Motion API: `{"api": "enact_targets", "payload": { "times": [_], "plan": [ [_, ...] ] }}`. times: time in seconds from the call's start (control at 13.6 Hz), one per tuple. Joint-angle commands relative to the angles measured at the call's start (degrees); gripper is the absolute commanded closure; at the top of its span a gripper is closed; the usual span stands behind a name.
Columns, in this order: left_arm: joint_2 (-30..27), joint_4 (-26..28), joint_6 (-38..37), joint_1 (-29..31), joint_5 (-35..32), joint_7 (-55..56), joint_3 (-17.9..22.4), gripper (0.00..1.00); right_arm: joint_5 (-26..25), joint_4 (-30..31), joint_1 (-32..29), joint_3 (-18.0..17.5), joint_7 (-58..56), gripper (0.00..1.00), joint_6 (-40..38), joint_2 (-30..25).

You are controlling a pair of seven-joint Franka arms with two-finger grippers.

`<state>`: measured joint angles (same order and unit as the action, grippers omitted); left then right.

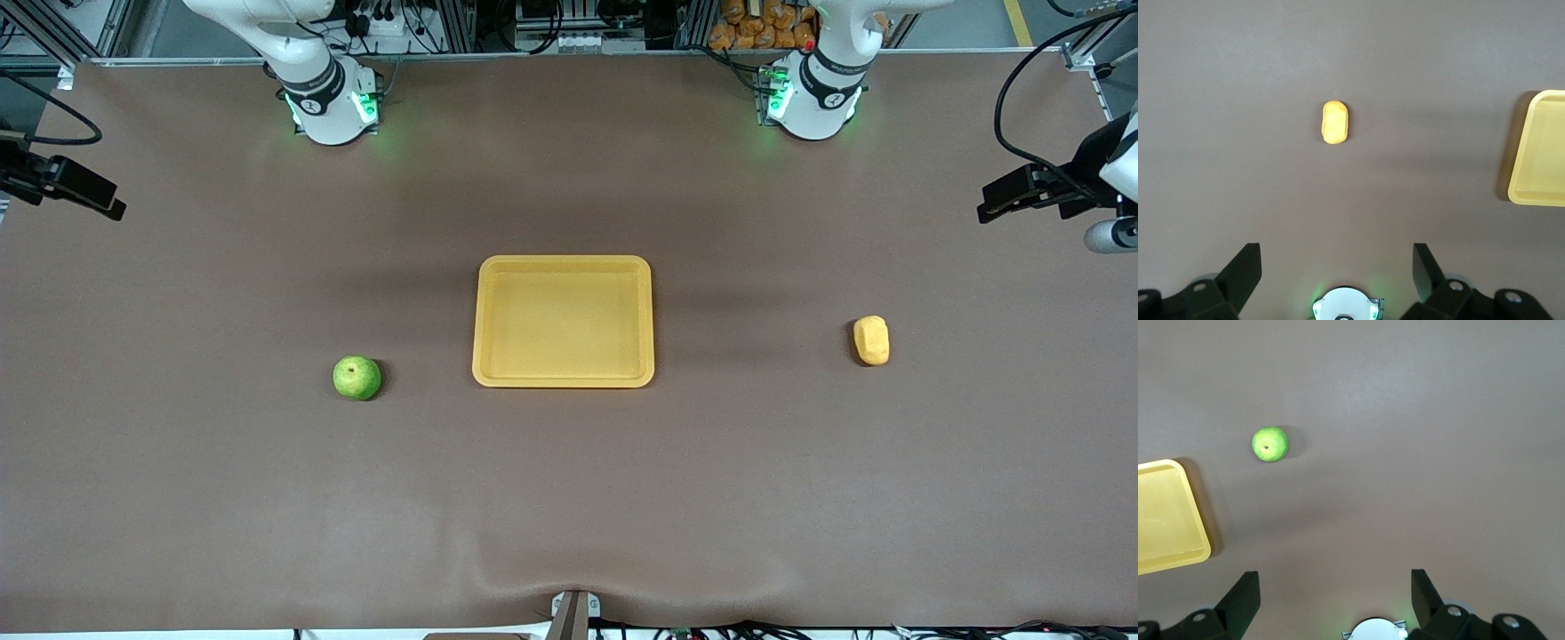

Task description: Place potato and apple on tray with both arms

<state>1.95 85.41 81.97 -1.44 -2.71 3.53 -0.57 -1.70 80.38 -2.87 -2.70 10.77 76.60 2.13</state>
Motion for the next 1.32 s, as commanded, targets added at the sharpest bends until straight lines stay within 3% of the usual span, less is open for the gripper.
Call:
{"api": "enact_targets", "payload": {
  "times": [0.0,0.81,1.25],
  "plan": [
    [1.57,-0.77,-0.06,-0.06,-1.59,-0.89,0.13,0.00,0.74,0.39,-0.39,-0.38,-0.75,0.00,0.48,0.86],
    [1.13,15.65,18.82,1.78,-3.53,-1.25,-0.13,0.00,-0.05,0.39,-0.65,-0.38,-0.75,0.00,0.66,7.80],
    [1.39,24.09,29.45,3.02,-3.62,-1.68,-0.13,0.00,-0.23,0.04,-1.00,-0.29,-0.84,0.00,1.62,14.38]
  ]
}}
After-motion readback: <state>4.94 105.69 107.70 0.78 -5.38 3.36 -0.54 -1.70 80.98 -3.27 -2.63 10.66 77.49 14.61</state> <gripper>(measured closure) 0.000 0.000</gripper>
